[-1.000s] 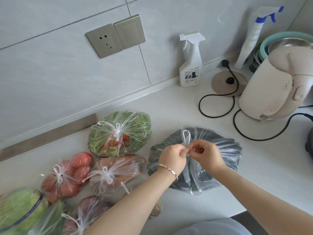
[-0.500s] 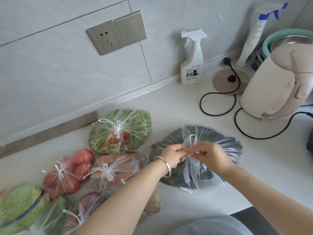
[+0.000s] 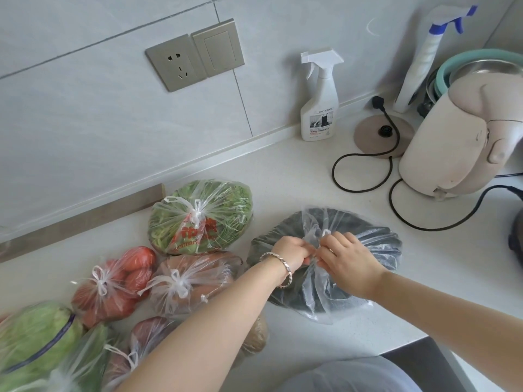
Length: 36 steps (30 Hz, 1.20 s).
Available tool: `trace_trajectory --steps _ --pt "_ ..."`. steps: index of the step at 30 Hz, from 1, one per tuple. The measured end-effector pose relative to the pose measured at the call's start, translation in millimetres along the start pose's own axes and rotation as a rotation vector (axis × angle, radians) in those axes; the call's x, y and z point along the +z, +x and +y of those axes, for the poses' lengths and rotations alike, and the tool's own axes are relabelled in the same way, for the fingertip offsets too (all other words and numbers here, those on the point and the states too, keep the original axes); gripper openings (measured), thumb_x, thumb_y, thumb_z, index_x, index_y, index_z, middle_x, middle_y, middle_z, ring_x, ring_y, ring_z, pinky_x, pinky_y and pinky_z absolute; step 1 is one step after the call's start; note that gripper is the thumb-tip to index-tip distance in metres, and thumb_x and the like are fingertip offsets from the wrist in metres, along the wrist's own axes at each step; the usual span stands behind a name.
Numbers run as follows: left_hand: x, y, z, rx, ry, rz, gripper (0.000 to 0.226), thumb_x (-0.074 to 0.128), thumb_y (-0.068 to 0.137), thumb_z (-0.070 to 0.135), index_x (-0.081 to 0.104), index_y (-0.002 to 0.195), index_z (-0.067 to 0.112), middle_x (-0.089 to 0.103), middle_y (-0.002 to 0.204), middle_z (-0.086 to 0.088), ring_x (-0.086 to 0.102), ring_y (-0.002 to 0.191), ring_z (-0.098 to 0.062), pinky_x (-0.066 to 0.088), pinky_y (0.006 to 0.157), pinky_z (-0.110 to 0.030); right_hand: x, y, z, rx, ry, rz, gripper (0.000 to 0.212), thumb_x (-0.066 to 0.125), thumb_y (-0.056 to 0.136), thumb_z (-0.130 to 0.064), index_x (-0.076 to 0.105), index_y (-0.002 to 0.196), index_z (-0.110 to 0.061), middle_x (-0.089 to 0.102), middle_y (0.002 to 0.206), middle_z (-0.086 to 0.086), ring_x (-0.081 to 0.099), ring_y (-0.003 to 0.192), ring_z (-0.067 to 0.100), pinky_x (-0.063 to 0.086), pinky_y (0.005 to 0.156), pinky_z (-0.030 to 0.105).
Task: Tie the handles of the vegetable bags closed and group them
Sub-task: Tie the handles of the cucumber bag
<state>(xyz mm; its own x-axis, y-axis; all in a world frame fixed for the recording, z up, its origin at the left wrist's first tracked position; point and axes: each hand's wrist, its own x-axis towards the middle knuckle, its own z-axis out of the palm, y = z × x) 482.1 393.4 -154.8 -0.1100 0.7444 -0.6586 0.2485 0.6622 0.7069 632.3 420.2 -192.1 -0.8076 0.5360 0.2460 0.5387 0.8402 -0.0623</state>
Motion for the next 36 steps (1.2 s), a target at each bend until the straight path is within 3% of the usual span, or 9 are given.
trace_trajectory --steps 2,6,12,15,19,21,31,34,36 --pt "1 2 -1 0.063 0.118 0.092 0.029 0.053 0.085 0.011 0.056 0.057 0.012 0.052 0.053 -0.002 0.048 0.050 -0.012 0.045 0.057 -0.018 -3 -2 -3 -0.018 0.004 -0.051 0.021 0.039 0.081 -0.029 0.057 0.076 -0.021 0.056 0.074 -0.005 0.052 0.064 0.016 0.046 0.060 0.026" --pt "1 4 -10 0.165 0.393 0.260 0.031 0.051 0.085 0.012 0.058 0.056 0.006 0.060 0.061 -0.008 0.051 0.063 -0.022 0.041 0.061 -0.031 -6 -6 -8 0.039 0.149 -0.048 0.014 0.040 0.082 -0.026 0.048 0.072 -0.019 0.053 0.069 -0.004 0.050 0.062 0.016 0.039 0.063 0.023" --pt "-1 11 -17 0.082 0.310 0.262 0.018 0.058 0.082 0.011 0.074 0.074 0.008 0.074 0.085 -0.012 0.065 0.079 -0.022 0.054 0.077 -0.033 -3 -15 -9 0.107 0.246 -0.105 0.025 0.037 0.088 -0.025 0.051 0.068 -0.017 0.053 0.069 -0.004 0.045 0.067 0.014 0.037 0.070 0.025" --pt "-4 13 -9 0.016 0.345 0.209 0.015 0.061 0.082 0.012 0.074 0.085 0.004 0.073 0.092 -0.012 0.061 0.072 -0.018 0.051 0.071 -0.027 -12 -6 -9 0.191 0.325 -0.297 0.026 0.034 0.092 -0.024 0.047 0.071 -0.017 0.051 0.072 -0.003 0.054 0.071 0.020 0.043 0.069 0.026" --pt "-24 7 -1 -0.109 0.614 0.196 0.034 0.052 0.089 0.031 0.065 0.101 0.003 0.068 0.106 -0.013 0.064 0.097 -0.028 0.049 0.081 -0.032 -40 28 -7 0.304 0.436 -0.688 0.018 0.034 0.097 -0.029 0.046 0.091 -0.017 0.056 0.089 0.004 0.053 0.079 0.020 0.042 0.071 0.030" --pt "-39 -4 3 -0.025 0.622 0.266 0.026 0.046 0.092 0.027 0.063 0.097 0.008 0.067 0.100 -0.010 0.062 0.093 -0.028 0.048 0.080 -0.034 -55 50 -11 0.311 0.385 -0.702 0.023 0.035 0.096 -0.028 0.051 0.103 -0.013 0.062 0.101 0.008 0.057 0.089 0.024 0.044 0.077 0.032" --pt "-173 -101 -58 -0.120 0.532 0.562 0.023 0.042 0.092 0.017 0.062 0.089 0.005 0.060 0.086 -0.008 0.053 0.073 -0.019 0.042 0.066 -0.027 -85 159 -128 -0.045 0.342 -0.663 0.025 0.037 0.096 -0.027 0.055 0.102 -0.010 0.062 0.106 0.008 0.058 0.097 0.026 0.048 0.083 0.036" --pt "-213 -140 -104 -0.171 0.558 0.656 0.025 0.041 0.090 0.015 0.060 0.075 0.009 0.060 0.090 -0.012 0.056 0.091 -0.025 0.043 0.086 -0.033 -85 178 -189 -0.156 0.352 -0.664 0.028 0.040 0.094 -0.022 0.058 0.110 -0.008 0.064 0.110 0.009 0.059 0.103 0.027 0.048 0.088 0.036" --pt "-237 -166 -134 -0.208 0.529 0.692 0.025 0.042 0.090 0.017 0.064 0.079 0.009 0.065 0.101 -0.015 0.059 0.096 -0.028 0.045 0.085 -0.029 -84 187 -229 -0.209 0.331 -0.667 0.028 0.040 0.094 -0.020 0.057 0.113 -0.009 0.063 0.114 0.010 0.058 0.107 0.027 0.047 0.090 0.035"
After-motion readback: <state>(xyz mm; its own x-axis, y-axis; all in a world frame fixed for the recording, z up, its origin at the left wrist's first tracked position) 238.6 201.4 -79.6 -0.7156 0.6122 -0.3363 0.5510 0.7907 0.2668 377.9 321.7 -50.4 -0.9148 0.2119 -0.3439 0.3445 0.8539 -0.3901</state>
